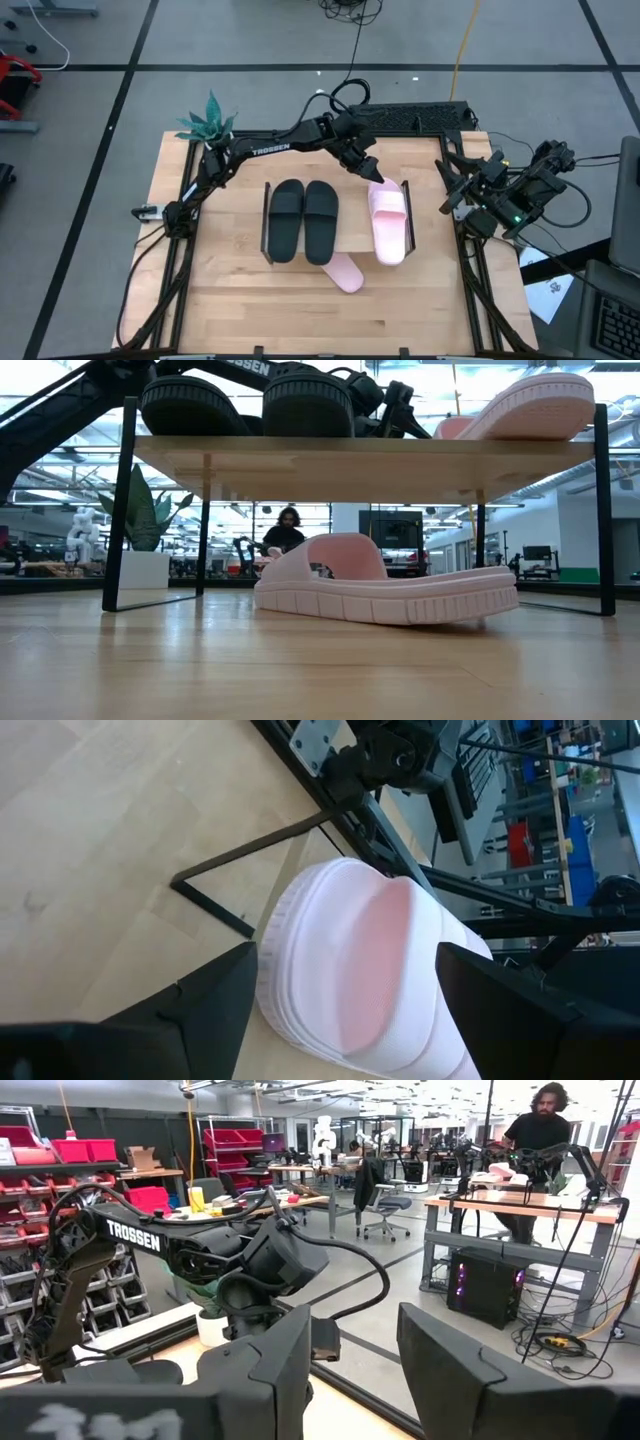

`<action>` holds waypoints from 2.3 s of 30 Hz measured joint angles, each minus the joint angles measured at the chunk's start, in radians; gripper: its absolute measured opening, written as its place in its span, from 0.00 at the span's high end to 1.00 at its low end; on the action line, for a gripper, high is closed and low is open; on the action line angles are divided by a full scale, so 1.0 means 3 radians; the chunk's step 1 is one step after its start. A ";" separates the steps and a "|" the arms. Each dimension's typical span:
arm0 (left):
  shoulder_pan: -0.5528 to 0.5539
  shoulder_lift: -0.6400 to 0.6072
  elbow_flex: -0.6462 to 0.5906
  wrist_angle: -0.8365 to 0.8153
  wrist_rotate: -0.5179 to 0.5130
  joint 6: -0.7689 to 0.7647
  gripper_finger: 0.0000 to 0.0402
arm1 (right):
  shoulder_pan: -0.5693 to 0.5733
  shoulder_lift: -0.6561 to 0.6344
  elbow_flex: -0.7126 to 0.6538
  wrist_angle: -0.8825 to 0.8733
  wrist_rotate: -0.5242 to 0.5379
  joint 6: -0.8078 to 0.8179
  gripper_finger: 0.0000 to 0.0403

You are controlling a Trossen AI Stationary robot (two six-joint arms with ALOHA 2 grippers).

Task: Pick and place slides into the shelf
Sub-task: Put the right pink slipper on the shelf, then put the pink slipper on the shelf

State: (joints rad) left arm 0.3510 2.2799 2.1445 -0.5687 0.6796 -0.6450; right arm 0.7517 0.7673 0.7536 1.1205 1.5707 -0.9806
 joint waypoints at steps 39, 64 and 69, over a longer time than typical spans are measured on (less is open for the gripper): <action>-0.0423 -0.2634 0.0674 -0.2966 -0.2391 0.0461 0.24 | 0.1123 0.0903 0.0000 -0.0440 -0.0533 0.2163 0.65; -0.3657 -0.0980 0.0668 -0.1262 -0.4528 -0.1605 0.24 | 0.1958 0.0473 0.0000 -0.0424 -0.0001 0.1285 0.65; -0.3797 -0.0439 0.0668 -0.0236 -0.4583 -0.1621 0.24 | 0.2173 0.0445 0.0000 -0.0425 0.0000 0.1174 0.65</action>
State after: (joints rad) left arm -0.7882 2.1483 2.3447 -0.6394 -0.6954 -1.1313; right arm 1.4037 0.9009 0.7536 0.9932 1.5707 -0.6285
